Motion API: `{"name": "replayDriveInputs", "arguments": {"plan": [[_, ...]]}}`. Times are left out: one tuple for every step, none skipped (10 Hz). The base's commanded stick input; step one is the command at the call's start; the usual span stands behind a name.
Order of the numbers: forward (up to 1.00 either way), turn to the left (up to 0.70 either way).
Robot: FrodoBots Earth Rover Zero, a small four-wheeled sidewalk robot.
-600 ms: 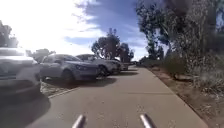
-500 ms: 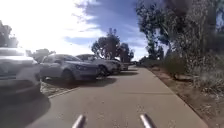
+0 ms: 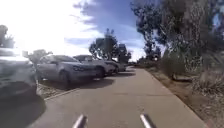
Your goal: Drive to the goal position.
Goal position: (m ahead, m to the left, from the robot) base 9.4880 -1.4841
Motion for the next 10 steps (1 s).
{"name": "replayDriveInputs", "arguments": {"plan": [[0.7,-0.35],[0.7,-0.35],[0.7,-0.35],[0.7,-0.31],[0.7,-0.17],[0.7,-0.02],[0.7,0.0],[0.7,0.0],[0.7,0.0],[0.7,0.0]]}}
